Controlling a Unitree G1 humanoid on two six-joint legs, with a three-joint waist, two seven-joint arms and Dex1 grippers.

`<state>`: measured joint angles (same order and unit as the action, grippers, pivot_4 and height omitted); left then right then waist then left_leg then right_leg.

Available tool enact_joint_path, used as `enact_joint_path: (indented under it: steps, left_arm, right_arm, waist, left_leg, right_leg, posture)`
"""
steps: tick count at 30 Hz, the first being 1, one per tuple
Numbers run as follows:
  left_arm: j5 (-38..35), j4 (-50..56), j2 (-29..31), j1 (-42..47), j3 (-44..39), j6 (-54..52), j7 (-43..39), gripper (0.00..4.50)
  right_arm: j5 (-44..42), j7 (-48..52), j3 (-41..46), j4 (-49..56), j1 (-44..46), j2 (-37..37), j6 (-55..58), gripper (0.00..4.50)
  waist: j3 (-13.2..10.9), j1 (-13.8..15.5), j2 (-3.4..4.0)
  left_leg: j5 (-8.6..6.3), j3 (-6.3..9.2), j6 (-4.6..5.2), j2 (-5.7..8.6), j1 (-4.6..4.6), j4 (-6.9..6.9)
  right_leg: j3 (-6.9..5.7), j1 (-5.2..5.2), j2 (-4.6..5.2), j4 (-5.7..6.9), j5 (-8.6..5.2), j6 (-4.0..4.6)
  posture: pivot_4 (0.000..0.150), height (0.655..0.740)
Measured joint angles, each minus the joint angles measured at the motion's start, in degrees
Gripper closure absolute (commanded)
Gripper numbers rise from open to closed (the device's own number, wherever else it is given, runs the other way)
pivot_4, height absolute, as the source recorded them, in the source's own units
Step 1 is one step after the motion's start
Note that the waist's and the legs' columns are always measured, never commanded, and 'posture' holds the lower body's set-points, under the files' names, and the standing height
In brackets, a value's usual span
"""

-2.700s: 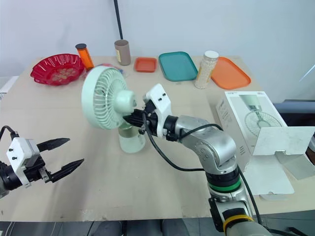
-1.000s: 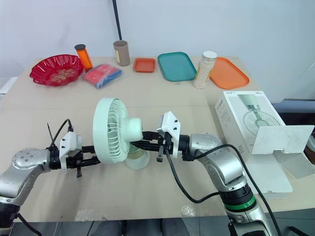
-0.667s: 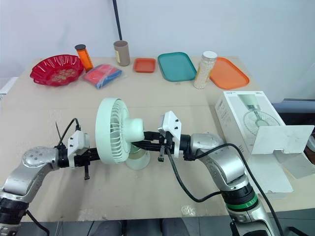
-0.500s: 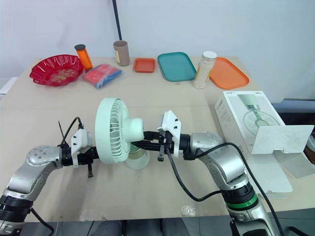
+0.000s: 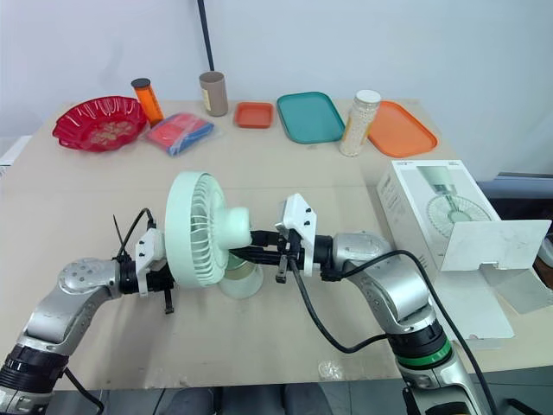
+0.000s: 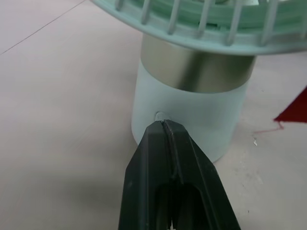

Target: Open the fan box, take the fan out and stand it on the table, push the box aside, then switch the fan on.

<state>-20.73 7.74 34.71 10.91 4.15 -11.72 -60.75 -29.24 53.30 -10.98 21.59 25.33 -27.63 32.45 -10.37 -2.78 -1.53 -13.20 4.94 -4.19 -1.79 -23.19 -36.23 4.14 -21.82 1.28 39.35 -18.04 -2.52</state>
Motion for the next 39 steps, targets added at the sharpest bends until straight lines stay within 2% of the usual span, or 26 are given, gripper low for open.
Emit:
enact_joint_path:
  steps: [39]
  left_arm:
    - [0.4, 1.1, -0.5, -0.7, 0.0, -1.2, 0.9, 4.45]
  right_arm:
    - [0.2, -1.3, -0.2, 1.0, 0.0, 0.8, 1.2, 4.15]
  waist:
    - [0.0, 0.0, 0.00]
  left_leg:
    - [0.00, 0.02, 0.01, 0.01, 0.00, -0.04]
  right_leg:
    - [-0.01, 0.03, 0.01, 0.01, 0.00, 0.00]
  posture:
    - [0.150, 0.7400]
